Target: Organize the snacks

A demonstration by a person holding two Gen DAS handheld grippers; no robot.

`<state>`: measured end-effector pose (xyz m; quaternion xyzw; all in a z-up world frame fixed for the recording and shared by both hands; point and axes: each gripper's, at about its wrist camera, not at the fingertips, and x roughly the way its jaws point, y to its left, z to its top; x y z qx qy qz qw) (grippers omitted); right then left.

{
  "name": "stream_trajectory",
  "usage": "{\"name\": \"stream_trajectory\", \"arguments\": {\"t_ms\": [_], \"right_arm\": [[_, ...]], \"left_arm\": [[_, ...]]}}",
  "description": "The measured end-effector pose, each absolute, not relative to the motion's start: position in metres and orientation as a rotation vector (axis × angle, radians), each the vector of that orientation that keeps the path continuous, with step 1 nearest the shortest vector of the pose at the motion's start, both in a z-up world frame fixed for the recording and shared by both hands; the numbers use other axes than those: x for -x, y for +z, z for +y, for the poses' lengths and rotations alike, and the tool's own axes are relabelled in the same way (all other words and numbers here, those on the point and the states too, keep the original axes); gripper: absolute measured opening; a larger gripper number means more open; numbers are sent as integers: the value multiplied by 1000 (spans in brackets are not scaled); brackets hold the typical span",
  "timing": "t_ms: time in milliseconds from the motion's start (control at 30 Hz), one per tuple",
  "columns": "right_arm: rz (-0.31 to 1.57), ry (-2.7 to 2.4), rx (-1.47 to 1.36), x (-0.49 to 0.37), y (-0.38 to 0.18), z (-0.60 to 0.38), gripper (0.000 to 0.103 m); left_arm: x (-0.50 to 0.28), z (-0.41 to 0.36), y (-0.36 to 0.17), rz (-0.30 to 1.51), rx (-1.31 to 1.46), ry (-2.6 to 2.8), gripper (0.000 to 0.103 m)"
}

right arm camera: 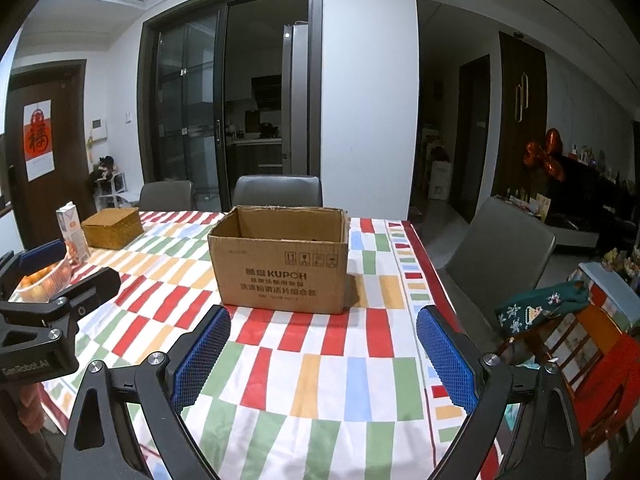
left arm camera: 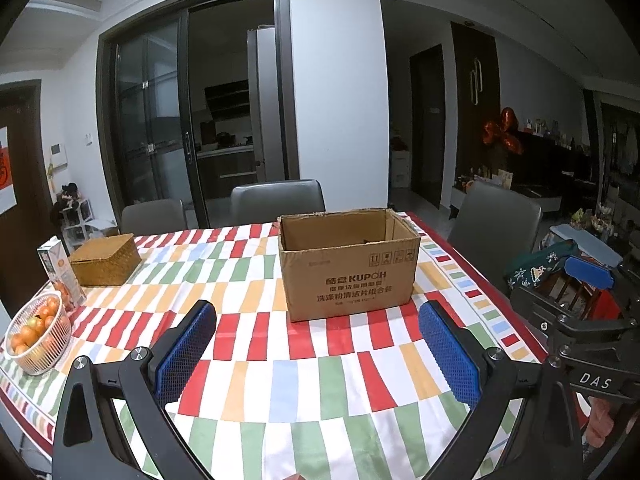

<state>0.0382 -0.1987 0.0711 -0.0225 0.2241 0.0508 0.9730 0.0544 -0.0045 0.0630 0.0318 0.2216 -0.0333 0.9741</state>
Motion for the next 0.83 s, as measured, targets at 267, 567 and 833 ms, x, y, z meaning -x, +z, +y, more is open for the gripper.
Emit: {"name": "stream_trajectory", "arguments": {"t_ms": [267,567,833], "right_arm": [[446,101,53,-38,71,-198,95],[460,103,58,-40,69,-196,95],[474,106,57,-44,64,-195,95]], "left_arm": [[-56,-2,61,456,-54,-62,103],[-59,0,56,479,-47,-59,103],[-61,1,54,483,-48,-59,103]]}}
